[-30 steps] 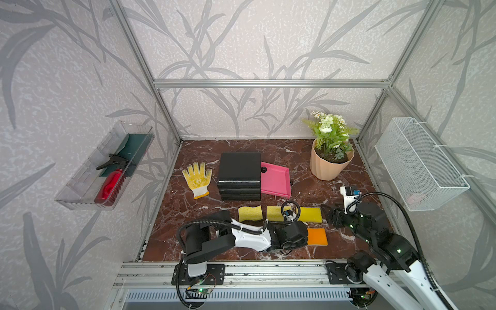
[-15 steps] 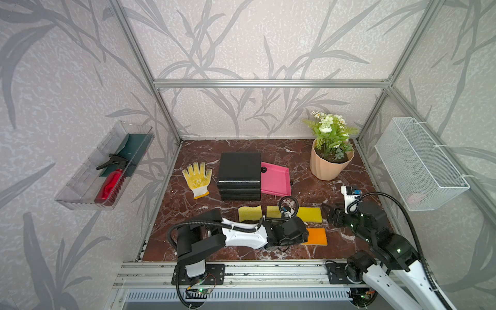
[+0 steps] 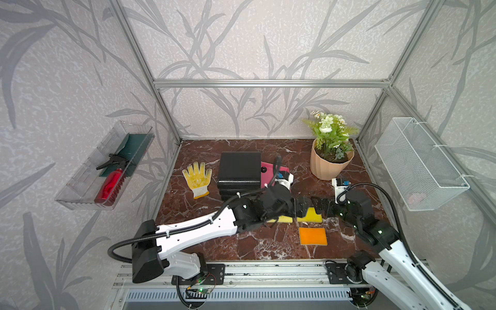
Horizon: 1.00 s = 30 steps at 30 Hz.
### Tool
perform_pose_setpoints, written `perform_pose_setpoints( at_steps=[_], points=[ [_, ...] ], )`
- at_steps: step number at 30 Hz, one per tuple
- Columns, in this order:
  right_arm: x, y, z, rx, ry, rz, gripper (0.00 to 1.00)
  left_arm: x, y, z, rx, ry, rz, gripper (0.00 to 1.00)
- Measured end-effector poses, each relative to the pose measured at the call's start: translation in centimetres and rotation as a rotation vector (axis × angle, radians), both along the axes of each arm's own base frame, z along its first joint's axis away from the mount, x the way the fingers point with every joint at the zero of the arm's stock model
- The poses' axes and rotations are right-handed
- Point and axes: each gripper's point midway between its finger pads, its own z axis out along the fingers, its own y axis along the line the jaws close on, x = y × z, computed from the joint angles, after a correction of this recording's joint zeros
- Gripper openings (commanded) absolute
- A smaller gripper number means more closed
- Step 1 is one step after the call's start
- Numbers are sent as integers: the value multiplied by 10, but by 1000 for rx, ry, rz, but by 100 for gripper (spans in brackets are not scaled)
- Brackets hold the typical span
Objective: Take the sponge out of the drawer
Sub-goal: Close the drawer of the storage box.
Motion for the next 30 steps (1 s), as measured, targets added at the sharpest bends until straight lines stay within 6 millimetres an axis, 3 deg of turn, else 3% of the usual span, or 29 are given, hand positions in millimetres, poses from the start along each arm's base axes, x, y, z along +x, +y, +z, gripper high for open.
perform_pose_setpoints(
  at_steps=[5, 14, 17, 22, 26, 30],
  points=[
    [24, 11, -22, -9, 62, -13, 99, 62, 85, 3, 80, 5, 161, 95],
    [60, 24, -29, -3, 95, -49, 99, 115, 205, 48, 147, -68, 383, 99],
    [74, 28, -32, -11, 110, -64, 99, 132, 240, 45, 132, -45, 460, 99],
    [103, 35, -52, -60, 161, -96, 99, 162, 271, 17, 77, 45, 492, 99],
    [125, 42, -70, -94, 208, -106, 99, 176, 271, -3, 41, 101, 457, 99],
    [128, 42, -87, -118, 242, -114, 99, 179, 270, -10, 6, 117, 426, 99]
  ],
)
